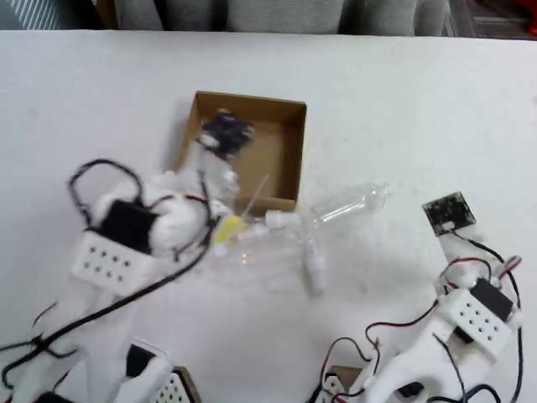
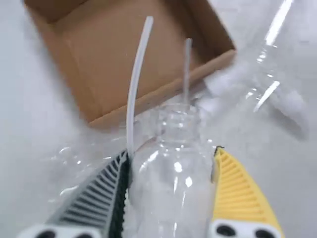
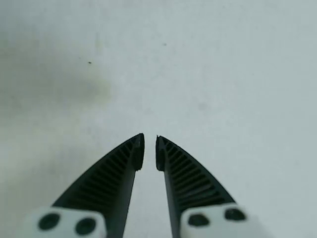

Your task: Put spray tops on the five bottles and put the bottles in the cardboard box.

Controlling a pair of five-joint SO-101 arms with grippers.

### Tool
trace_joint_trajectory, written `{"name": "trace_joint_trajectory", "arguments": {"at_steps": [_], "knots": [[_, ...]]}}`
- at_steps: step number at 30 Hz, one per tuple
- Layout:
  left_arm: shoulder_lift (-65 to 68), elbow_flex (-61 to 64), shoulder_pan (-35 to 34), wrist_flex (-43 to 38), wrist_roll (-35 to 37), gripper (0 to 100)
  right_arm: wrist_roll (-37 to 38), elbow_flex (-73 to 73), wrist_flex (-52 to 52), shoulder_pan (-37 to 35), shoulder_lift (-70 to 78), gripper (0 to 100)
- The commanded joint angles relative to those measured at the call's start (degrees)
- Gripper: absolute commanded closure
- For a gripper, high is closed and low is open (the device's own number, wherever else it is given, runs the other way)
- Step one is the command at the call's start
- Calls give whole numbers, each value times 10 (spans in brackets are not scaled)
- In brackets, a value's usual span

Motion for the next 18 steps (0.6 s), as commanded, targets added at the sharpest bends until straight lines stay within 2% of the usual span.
{"name": "trace_joint_trajectory", "arguments": {"at_steps": [1, 11, 14, 16, 18], "knots": [[-77, 25, -118, 10, 18, 909, -81, -69, 72, -69, -12, 981], [-227, 183, -310, -90, 22, 909, -218, -135, 190, -380, -12, 981], [-252, 224, -371, -127, 71, 909, -263, -159, 205, -470, -12, 981], [-253, 244, -402, -152, 101, 909, -250, -165, 208, -531, -12, 981], [-253, 258, -429, -176, 120, 909, -202, -165, 208, -597, -12, 981]]}}
